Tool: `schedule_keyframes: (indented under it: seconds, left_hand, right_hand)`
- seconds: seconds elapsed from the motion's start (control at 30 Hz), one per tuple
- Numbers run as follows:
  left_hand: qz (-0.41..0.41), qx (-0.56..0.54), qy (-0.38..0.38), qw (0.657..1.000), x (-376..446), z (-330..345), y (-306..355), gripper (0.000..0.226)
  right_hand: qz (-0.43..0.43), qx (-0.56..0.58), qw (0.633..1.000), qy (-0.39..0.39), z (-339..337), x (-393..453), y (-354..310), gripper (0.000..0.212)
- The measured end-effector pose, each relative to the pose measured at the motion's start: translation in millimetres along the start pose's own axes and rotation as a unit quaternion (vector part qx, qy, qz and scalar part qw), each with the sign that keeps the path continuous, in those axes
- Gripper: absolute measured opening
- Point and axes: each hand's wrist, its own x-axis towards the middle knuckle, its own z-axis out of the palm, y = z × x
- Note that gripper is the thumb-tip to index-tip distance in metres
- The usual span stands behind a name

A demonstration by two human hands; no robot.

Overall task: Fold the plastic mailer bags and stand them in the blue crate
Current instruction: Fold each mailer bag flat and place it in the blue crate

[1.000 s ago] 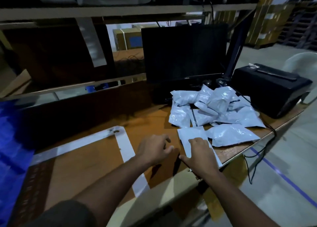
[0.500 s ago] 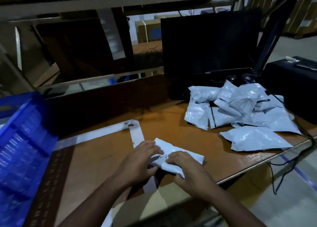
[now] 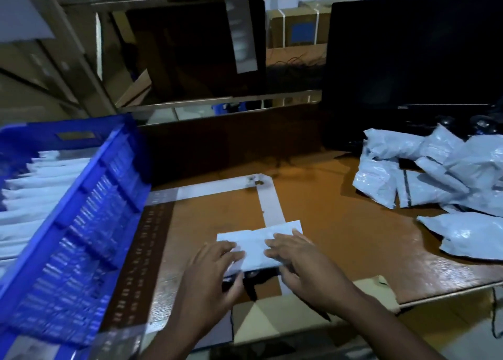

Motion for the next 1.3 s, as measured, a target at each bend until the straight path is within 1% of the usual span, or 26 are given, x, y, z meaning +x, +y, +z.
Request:
schedule_keyframes:
  seconds: [0.07,0.1,0.13,0.2,0.23,0.27,0.33,0.4,0.5,0.6,0.73,0.83,0.97,1.13,1.23,1.3]
  left_hand:
    - [-0.006,-0.036,-0.01,0.999,-14.4,-4.0,-6.3,0.034]
    - [-0.012,-0.05,-0.005,0.999,-16.0,-6.2,-6.8,0.035]
    - [-0.018,-0.061,0.007,0.998,-13.1,-7.5,-5.3,0.036]
    - [-0.031,-0.072,0.03,0.996,0.0,-2.3,-0.8,0.034]
    - [-0.033,-0.068,0.023,0.997,8.0,5.4,0.9,0.037]
    - [-0.033,-0.051,0.001,0.998,14.8,14.1,2.9,0.042]
    - [-0.005,0.02,-0.045,0.999,19.9,35.5,1.7,0.051]
    - [0.01,0.069,-0.079,0.994,14.3,48.0,0.2,0.055]
    - [0.025,0.08,-0.077,0.993,9.7,52.4,-2.1,0.057]
    - [0.022,0.094,-0.075,0.993,13.3,51.4,-5.1,0.058]
    - [0.032,0.098,-0.097,0.99,10.6,55.0,-6.1,0.058]
    - [0.021,0.107,-0.112,0.988,15.2,52.9,-8.3,0.059]
    - [0.011,0.09,-0.133,0.987,12.5,51.5,-4.0,0.064]
    - [-0.002,0.099,-0.13,0.987,19.7,43.6,1.0,0.057]
    - [-0.012,0.064,-0.118,0.991,18.8,37.6,5.8,0.063]
    - [-0.027,0.026,-0.114,0.993,20.1,34.4,3.8,0.065]
  right_hand:
    - [0.009,0.022,1.0,-0.015,5.0,-4.8,-0.5,0.029]
    - [0.024,0.035,0.999,-0.01,6.4,-5.6,-2.0,0.03]
    - [0.046,0.038,0.998,0.0,7.1,-4.2,-3.5,0.033]
    - [0.076,0.005,0.997,0.023,10.4,4.6,-3.7,0.044]
    - [0.087,-0.018,0.996,0.028,13.8,10.6,-3.8,0.049]
    - [0.096,-0.041,0.994,0.025,18.5,15.7,-4.4,0.052]
    - [0.093,-0.095,0.991,0.022,29.6,17.7,-6.3,0.053]
    - [0.098,-0.119,0.988,0.002,39.8,9.1,-9.3,0.058]
    - [0.092,-0.153,0.984,0.0,50.7,4.1,-4.5,0.062]
    - [0.083,-0.189,0.978,0.012,48.5,9.9,-1.5,0.061]
    - [0.082,-0.202,0.976,-0.003,50.7,6.4,-3.3,0.059]
    - [0.092,-0.219,0.971,-0.007,49.6,12.3,-2.8,0.063]
    - [0.097,-0.217,0.971,-0.01,50.5,7.8,-8.0,0.058]
    - [0.1,-0.234,0.967,-0.024,46.5,17.5,-9.1,0.056]
    - [0.102,-0.18,0.978,-0.033,45.0,14.4,-7.0,0.066]
    - [0.113,-0.127,0.984,-0.047,38.3,16.9,-7.2,0.065]
